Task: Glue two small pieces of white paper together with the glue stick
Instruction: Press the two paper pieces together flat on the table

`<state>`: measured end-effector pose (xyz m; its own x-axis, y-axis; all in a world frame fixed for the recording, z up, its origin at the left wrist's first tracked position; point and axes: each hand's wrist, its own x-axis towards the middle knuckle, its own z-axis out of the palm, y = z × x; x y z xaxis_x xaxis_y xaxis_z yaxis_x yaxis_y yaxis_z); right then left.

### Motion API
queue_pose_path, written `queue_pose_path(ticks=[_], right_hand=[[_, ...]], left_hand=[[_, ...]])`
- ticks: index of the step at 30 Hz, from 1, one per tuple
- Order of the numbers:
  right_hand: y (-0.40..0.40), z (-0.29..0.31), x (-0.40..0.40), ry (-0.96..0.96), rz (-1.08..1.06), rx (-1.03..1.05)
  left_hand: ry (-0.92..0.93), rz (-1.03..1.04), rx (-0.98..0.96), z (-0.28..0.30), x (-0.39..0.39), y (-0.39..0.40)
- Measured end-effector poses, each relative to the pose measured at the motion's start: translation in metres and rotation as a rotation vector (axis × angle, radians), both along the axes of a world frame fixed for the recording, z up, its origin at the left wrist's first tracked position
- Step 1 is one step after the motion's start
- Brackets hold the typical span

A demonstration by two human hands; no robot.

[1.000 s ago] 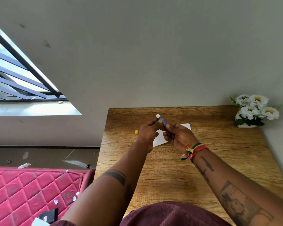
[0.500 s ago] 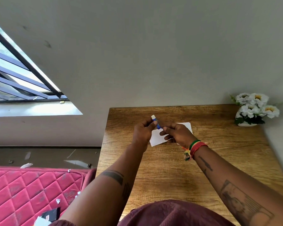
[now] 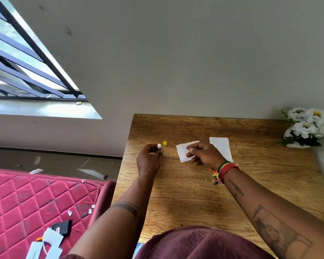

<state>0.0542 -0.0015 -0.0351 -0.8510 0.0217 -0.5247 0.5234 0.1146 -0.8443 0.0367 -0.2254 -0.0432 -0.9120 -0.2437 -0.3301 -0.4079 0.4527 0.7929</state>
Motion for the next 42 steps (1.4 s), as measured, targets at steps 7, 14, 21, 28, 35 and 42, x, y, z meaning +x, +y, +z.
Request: queue_pose_path(ticks=[7, 14, 21, 28, 35, 42], right_hand=[[0.002, -0.002, 0.003, -0.001, -0.013, 0.04], [0.01, 0.002, 0.01, 0.004, -0.052, 0.033], [0.019, -0.002, 0.018, 0.006, -0.094, 0.064], [0.036, -0.012, 0.029, 0.048, -0.268, 0.212], [0.058, -0.014, 0.041, 0.052, -0.489, 0.307], [0.077, -0.013, 0.046, -0.026, -0.58, 0.518]], left_hand=[[-0.023, -0.031, -0.017, -0.009, 0.008, -0.002], [-0.056, -0.055, 0.0, -0.01, 0.012, -0.005], [-0.174, -0.012, -0.15, -0.007, 0.02, -0.001], [-0.144, -0.167, -0.21, 0.003, 0.043, 0.043], [-0.092, -0.413, -0.12, 0.014, 0.041, 0.109], [-0.141, -0.361, 0.015, 0.014, 0.026, 0.153]])
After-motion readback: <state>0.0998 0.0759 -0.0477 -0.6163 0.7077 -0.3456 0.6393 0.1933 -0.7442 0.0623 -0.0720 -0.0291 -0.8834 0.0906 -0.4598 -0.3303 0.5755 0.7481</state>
